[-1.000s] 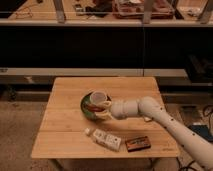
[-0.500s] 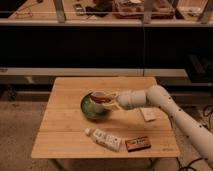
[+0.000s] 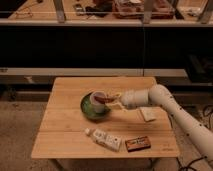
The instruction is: Place the pepper in the ceramic cup
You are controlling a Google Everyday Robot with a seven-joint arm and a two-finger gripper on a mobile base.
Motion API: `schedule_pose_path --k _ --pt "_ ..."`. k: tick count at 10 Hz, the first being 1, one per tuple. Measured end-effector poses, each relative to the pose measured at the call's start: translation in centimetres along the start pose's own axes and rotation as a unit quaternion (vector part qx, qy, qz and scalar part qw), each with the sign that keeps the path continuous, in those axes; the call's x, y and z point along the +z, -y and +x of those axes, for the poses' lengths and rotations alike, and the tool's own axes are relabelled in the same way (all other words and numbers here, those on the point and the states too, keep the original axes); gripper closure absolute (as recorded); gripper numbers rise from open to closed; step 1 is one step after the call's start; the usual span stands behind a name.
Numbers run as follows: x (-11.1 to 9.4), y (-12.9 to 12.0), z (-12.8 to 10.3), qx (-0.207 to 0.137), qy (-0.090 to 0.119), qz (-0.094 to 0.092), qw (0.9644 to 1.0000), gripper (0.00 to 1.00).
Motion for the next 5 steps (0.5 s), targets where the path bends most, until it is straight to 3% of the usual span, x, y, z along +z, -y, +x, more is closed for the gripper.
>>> schedule_pose_path --k 4,5 --pt "0.6 -1.5 0.6 0.009 0.01 0.0 0.9999 0.96" --pt "0.7 -2.0 0.6 0.012 0.018 -0.001 0.9998 0.86"
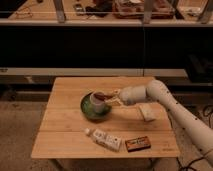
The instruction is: Place the pepper in the ceramic cup
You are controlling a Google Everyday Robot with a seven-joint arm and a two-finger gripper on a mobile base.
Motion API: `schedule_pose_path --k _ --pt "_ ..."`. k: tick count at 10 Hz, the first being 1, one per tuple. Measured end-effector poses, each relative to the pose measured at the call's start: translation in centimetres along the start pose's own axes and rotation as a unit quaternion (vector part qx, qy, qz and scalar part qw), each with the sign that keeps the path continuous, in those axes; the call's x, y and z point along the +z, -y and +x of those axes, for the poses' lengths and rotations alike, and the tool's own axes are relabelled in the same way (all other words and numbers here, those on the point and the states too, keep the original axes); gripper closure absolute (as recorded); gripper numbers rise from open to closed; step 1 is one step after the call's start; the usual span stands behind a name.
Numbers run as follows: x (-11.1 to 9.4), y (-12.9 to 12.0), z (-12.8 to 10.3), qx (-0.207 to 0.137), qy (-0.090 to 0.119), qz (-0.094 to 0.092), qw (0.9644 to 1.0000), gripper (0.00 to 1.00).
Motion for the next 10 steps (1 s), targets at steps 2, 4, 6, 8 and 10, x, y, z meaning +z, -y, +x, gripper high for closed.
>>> schedule_pose_path --k 2,4,6,8,10 --pt "0.2 -0.46 0.32 0.001 0.007 -0.001 1.0 0.68" --pt "-0.02 -0.91 0.81 0.004 0.006 -0.004 1.0 0.48" --pt "-0.18 -1.03 1.03 0.004 0.009 -0.004 0.9999 0.28" --pt "-0.29 -0.93 0.85 0.005 0.015 -0.002 0.9999 0.21" --pt "-0.2 -0.82 0.81 0.007 0.016 0.001 0.9998 0.21"
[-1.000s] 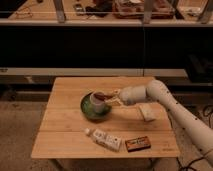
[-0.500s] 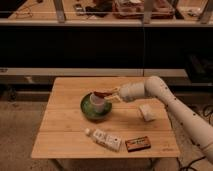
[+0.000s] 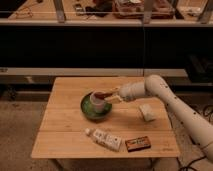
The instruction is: Place the pepper in the ceramic cup
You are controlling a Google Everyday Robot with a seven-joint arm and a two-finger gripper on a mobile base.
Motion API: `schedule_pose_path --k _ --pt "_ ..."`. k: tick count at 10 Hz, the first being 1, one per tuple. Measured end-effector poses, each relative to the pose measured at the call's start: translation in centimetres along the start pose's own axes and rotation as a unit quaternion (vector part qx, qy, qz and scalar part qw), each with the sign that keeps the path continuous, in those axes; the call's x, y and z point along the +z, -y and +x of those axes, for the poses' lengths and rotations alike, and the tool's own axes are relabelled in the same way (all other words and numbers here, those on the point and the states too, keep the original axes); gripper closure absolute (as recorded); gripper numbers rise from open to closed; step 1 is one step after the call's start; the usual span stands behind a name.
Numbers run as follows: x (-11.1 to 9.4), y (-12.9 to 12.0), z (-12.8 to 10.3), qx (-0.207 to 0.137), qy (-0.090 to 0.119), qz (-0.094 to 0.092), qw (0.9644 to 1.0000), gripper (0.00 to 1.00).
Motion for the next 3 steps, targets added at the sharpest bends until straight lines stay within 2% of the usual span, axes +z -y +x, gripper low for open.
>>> schedule_pose_path --k 3 --pt "-0.01 -0.07 0.32 0.005 -0.01 0.0 0.9999 0.21"
